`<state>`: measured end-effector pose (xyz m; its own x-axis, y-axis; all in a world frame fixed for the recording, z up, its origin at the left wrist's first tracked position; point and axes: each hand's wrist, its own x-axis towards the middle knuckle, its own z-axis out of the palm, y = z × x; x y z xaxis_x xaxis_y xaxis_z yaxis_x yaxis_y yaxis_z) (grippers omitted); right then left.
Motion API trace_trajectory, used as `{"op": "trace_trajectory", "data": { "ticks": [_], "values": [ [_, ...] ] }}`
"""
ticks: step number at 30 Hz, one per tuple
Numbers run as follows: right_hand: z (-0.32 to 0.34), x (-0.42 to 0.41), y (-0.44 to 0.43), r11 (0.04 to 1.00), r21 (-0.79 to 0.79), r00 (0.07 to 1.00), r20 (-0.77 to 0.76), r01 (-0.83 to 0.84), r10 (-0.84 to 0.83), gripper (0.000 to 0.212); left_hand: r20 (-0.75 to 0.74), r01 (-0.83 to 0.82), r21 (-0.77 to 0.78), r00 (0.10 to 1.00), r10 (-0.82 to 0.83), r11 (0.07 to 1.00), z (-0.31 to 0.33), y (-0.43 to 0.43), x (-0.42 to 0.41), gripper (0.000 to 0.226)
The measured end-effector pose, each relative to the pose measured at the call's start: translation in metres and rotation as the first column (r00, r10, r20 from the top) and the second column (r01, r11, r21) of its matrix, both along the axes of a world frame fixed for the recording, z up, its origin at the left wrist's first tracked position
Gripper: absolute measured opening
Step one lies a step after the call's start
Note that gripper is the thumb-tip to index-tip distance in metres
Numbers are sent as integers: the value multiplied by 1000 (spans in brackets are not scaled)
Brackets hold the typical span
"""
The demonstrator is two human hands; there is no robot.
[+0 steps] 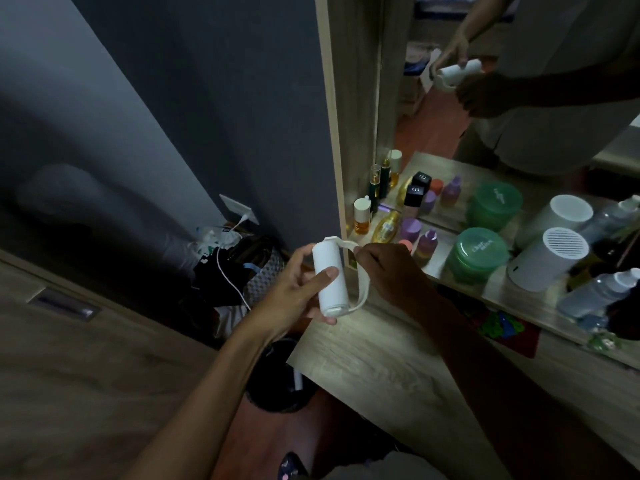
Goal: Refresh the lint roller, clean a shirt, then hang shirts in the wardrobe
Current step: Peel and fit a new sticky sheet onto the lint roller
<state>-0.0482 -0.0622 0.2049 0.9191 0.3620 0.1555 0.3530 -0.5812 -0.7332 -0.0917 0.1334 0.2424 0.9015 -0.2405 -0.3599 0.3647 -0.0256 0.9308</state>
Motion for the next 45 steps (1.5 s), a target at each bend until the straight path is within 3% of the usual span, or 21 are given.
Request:
{"op": "trace_trajectory", "data": {
  "ticks": [4,16,31,38,45],
  "values": [
    [-5,5,3,987,57,977,150,147,-154,38,101,34,81,994,-42,996,1,-1,1,43],
    [7,3,9,988,90,968,203,129,-145,33,285,90,233,946,-156,968,11,10,6,61],
    [6,14,36,994,98,955,285,54,-80,34,336,41,346,927,-165,937,18,36,2,69],
    [12,17,39,993,110,940,335,35,-71,32,346,12,301,930,-121,954,17,40,6,69],
    [8,22,48,997,81,972,235,4,-23,34,337,-4,300,936,-102,954,10,50,13,70]
  ]
}}
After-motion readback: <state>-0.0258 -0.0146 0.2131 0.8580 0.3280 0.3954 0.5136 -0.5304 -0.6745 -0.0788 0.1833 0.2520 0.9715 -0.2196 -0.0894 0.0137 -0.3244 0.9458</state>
